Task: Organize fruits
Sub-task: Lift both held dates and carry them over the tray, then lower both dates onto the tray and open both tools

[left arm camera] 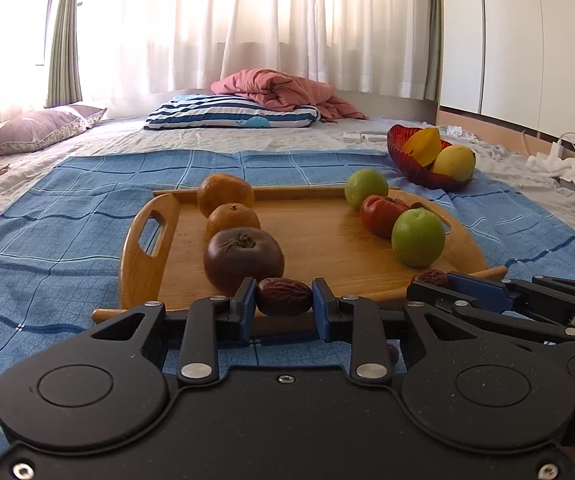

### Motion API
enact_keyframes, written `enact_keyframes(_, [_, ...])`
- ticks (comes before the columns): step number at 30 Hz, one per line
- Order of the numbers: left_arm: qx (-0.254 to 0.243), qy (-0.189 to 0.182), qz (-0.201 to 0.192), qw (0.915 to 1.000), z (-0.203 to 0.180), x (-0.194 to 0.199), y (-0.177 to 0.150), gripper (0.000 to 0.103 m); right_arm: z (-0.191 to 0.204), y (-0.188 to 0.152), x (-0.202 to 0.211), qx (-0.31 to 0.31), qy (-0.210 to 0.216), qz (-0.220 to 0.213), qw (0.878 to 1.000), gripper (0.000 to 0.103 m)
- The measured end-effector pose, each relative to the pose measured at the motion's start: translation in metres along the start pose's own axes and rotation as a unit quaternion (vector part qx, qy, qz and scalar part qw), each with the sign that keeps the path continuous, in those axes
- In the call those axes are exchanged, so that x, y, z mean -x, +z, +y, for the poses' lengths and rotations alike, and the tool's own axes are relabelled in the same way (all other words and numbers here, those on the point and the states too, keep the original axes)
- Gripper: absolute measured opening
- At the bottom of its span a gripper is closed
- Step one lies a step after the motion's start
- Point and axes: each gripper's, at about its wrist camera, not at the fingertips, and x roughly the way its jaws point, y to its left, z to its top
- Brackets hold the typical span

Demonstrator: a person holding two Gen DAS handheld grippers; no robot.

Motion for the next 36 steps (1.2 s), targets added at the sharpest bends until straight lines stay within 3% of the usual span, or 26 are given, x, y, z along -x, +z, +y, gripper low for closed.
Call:
enact_keyframes(9, [0.010,-0.027,0.020,0.9994,-0.006,-0.028,0.017,0.028,-0.026,0.023,-0.024,-0.007,0.017,0.007,1.000,0.031])
enact_keyframes(18, [0.018,-0.045,0.033,0.9983,-0.005,-0.057,0.046,0.028,-0.029,0.024,-0.044,-0.001,0.019,0.022,1.000,0.031])
enact_keyframes(36, [0.046,-0.023,0.131,0.9900,-0.007,-0.118,0.063,0.028,-0.028,0.030,-0.077,0.019,0.017,0.082,0.996,0.031])
